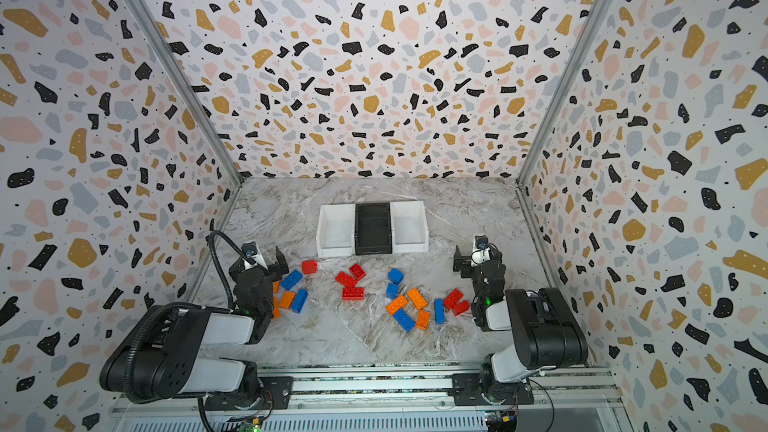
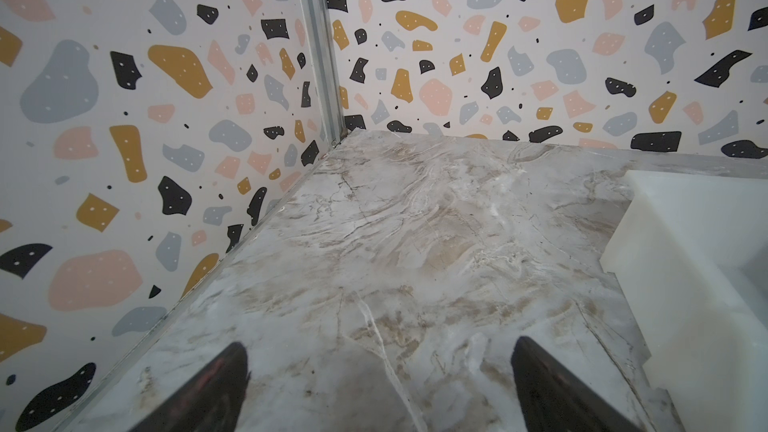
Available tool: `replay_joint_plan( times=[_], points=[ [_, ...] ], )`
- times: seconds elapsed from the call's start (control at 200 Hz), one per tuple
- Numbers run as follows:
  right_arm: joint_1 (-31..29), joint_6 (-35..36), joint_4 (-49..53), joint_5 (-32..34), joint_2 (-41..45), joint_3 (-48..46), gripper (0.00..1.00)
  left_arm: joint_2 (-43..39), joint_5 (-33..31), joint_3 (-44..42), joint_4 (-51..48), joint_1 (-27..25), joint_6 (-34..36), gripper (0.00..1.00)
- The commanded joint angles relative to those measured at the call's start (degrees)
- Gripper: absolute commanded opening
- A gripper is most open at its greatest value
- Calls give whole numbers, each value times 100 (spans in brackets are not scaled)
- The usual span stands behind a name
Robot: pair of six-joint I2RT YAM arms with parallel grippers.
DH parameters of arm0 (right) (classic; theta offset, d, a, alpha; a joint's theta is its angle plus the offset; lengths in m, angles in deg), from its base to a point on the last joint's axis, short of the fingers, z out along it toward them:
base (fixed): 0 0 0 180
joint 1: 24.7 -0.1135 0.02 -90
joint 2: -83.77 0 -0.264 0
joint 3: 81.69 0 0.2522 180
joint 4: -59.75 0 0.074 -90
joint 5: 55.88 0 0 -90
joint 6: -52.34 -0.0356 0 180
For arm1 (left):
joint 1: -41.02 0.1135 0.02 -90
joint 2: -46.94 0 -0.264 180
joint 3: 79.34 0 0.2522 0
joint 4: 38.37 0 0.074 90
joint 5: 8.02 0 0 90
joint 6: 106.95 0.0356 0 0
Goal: Sort the legos into containers by color
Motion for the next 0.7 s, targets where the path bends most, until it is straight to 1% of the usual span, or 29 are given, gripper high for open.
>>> replay_joint_plan(
  times=[0.0,0.481,0.531,0.556,0.581,0.621,0.646,0.666,0.696],
  points=[
    [-28,-45,-51,32,74,85,99,-11,28,102,150,30,-32,100],
    [6,-67,-33,-37,60,99,99,-35,30,94,153,30,-21,100],
    [-14,-47,-77,-7,86,75,99,-58,35,77,170,30,-12,100],
    [-44,-69,-97,185,114,81,99,-71,48,68,172,30,-9,100],
    [-120,-105,110,500,221,146,99,-80,58,79,191,30,-9,100],
    [-220,-97,886,749,511,419,99,-197,73,171,58,31,31,100],
    [-255,-75,1386,787,685,633,99,-342,128,277,-240,30,35,100],
    [-289,-48,1697,817,793,781,99,-488,140,377,-682,31,46,100],
    [-396,-71,2117,1042,932,1006,99,-674,103,510,-1039,30,35,100]
  ],
)
